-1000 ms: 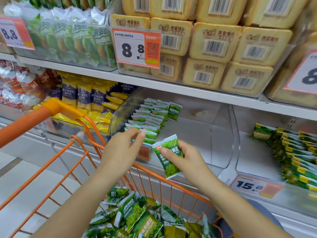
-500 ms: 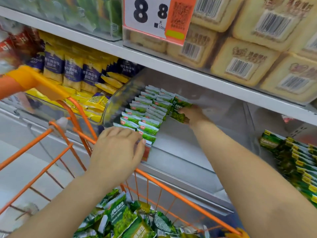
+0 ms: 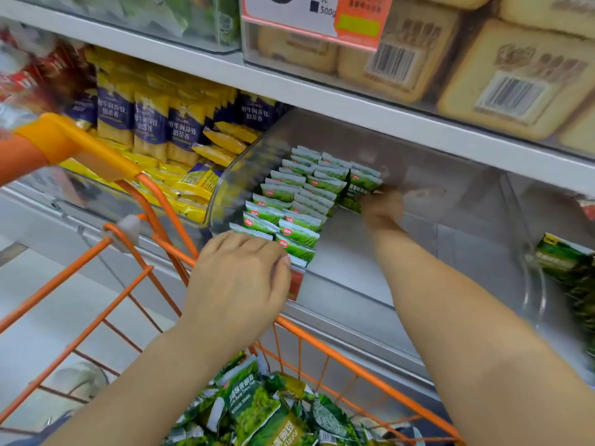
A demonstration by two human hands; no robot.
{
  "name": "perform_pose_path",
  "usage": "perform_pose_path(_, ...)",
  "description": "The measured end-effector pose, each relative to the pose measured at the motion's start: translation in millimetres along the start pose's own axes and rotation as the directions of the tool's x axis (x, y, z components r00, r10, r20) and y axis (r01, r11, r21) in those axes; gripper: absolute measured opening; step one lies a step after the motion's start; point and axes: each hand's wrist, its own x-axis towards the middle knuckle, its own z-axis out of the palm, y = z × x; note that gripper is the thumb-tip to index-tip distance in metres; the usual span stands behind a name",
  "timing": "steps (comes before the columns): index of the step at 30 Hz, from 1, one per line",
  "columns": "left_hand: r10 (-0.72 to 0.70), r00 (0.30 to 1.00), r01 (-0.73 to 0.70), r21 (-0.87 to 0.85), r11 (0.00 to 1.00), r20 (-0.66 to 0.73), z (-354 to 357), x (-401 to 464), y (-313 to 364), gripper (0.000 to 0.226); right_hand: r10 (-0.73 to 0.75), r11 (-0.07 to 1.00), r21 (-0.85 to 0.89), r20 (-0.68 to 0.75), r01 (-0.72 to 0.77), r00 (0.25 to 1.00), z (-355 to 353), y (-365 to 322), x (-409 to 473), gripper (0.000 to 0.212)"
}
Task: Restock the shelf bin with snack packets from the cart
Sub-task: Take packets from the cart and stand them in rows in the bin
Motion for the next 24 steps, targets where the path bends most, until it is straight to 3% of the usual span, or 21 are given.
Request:
perform_pose_path(4,0.010,1.000,-0.010,-0.010,1.000,0.002,1,0,-1,0.040,-0.094,0.993,-0.067,0.058,0.098,0.994,-1,4,1,0.026)
perform_pose_path(7,0.024,0.999,-0.024,-0.008,1.000,-0.027,4,2,-3,0.042,-0.084,0.991,-0.093,0.138,0.097,0.987,-4,9,-1,0.025)
perform_pose_path(8,0.024,0.999,-0.024,0.000,1.000,-0.035,4,2,-3,0.042,-0.066,0.994,-0.073,0.146,0.077,0.987,-6,8,-1,0.032)
perform_pose_path(10,0.011,1.000,-0.011,0.000,1.000,-0.005,2,2,-2,0.043,0.026,0.999,-0.035,0.133,-0.022,0.991,-11,1,-3,0.068)
perform_pose_path(12,0.003,0.999,0.000,-0.049,0.999,0.054,-7,2,-1,0.041,0.063,0.998,-0.024,0.125,-0.061,0.990,-24,-12,-9,0.069)
perform_pose_path(14,0.020,0.999,-0.018,-0.072,0.997,0.031,-14,2,2,0.039,-0.037,0.999,-0.022,0.133,0.040,0.990,-46,-27,-29,0.053)
perform_pose_path(16,0.065,0.997,-0.069,-0.086,0.994,-0.050,-25,-3,14,0.030,-0.228,0.974,0.036,0.119,0.225,0.966,-75,-35,-67,0.036)
perform_pose_path(19,0.286,0.948,-0.295,-0.051,0.954,-0.139,-36,-26,42,0.026,-0.486,0.866,0.208,0.131,0.455,0.864,-115,-25,-139,0.010)
perform_pose_path(20,0.388,0.920,-0.387,0.018,0.922,-0.057,-37,-36,51,0.027,-0.513,0.850,0.258,0.204,0.460,0.834,-125,-20,-159,0.013)
perform_pose_path(21,0.431,0.893,-0.443,0.079,0.893,0.132,-34,-45,54,0.027,-0.527,0.847,0.258,0.287,0.465,0.800,-133,-15,-178,0.017)
perform_pose_path(23,0.237,0.814,-0.398,0.213,0.892,0.530,-21,-58,47,0.023,-0.538,0.837,0.151,0.405,0.526,0.740,-138,-2,-203,0.016)
perform_pose_path(24,0.123,0.774,-0.364,0.277,0.889,0.622,-14,-61,36,0.019,-0.542,0.826,0.108,0.423,0.554,0.726,-137,4,-211,0.015)
